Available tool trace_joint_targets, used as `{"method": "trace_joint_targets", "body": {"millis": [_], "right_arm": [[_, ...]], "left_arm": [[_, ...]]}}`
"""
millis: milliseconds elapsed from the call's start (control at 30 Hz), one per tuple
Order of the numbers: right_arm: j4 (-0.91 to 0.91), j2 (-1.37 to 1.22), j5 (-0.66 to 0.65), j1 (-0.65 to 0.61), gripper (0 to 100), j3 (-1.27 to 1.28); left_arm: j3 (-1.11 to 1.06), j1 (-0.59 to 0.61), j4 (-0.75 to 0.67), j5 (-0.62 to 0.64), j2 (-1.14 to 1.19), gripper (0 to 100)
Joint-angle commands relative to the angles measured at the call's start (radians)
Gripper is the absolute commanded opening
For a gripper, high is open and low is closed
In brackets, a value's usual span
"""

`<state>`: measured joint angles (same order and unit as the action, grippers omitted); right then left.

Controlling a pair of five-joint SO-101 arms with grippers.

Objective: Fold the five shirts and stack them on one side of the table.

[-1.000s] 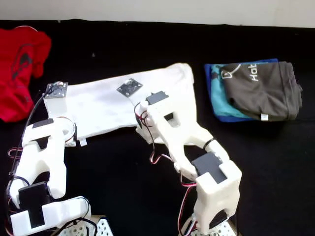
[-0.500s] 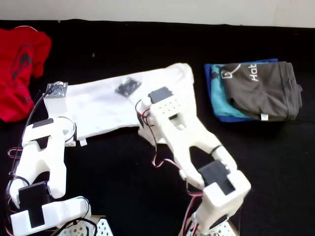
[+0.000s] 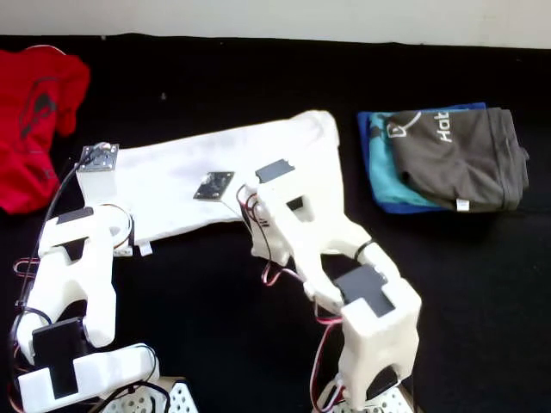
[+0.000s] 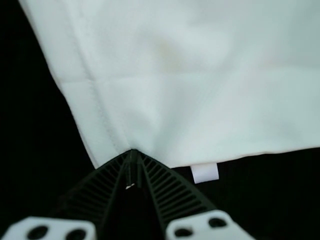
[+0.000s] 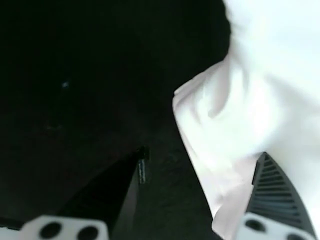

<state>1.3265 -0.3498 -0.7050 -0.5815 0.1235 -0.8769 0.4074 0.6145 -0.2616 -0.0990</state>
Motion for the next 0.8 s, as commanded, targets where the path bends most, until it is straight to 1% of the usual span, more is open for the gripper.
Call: {"method": "trace_joint_targets", "body": {"millis": [0,67,100,167,233,267,333,433,500,633,767], "right_arm": [[-0.031,-0.067,-0.014,0.035,32.0,-0.01],[-0.035,-0.102,-0.012,0.042,29.3,-0.018],[-0.035,-0.113,-0.011,0.044,26.2,-0.031],[-0.035,-0.125,-0.008,0.058,16.8,-0.062],[-0.035,-0.136,-0.008,0.073,4.5,-0.102],[-0.035,-0.142,-0.008,0.085,0.0,-0.12],[-0.03,-0.154,-0.008,0.113,2.9,-0.156],[-0.024,-0.148,-0.008,0.151,0.5,-0.197],[0.016,-0.125,-0.008,0.173,0.5,-0.236],[0.11,-0.076,-0.008,0.18,0.5,-0.305],[0.119,-0.042,-0.009,0.186,0.5,-0.358]], "left_arm": [[0.012,-0.021,-0.014,0.003,0.01,1],[0.012,-0.021,-0.014,0.003,0.01,1],[0.012,-0.021,-0.014,0.003,0.01,1],[0.012,-0.021,-0.014,0.003,0.01,1],[0.012,-0.021,-0.014,0.003,0.01,1],[0.012,-0.021,-0.014,0.003,0.01,1],[0.013,-0.021,-0.014,0.003,0.01,1],[0.013,-0.021,-0.014,0.003,0.01,1],[0.013,-0.021,-0.014,0.003,0.01,1],[0.013,-0.021,-0.014,0.003,0.01,1],[0.013,-0.021,-0.014,0.003,0.01,1]]}}
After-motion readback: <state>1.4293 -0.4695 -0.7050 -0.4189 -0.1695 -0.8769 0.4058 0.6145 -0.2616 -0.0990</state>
